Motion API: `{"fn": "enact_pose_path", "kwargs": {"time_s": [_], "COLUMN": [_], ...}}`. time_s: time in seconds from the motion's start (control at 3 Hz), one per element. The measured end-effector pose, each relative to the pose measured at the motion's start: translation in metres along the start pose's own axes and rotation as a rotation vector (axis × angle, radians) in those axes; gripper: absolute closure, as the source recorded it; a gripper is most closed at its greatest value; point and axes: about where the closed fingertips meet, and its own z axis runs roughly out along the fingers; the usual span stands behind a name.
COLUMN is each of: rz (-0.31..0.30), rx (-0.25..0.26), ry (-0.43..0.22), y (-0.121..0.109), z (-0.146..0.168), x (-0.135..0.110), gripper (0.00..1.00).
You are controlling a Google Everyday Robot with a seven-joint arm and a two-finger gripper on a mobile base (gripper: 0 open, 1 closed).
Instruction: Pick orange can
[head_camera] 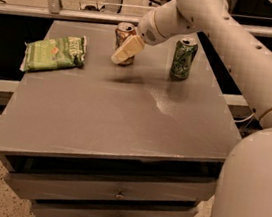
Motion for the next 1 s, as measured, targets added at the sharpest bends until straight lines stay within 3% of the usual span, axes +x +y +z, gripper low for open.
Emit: {"fn": "enact_pose_path", "kwargs": {"time_s": [1.0], "rz": [0.077], "rx": [0.005], "ry": [-0.067], "y": [-0.007], "z": [0.031], "x": [-0.001], "gripper": [0.69]}}
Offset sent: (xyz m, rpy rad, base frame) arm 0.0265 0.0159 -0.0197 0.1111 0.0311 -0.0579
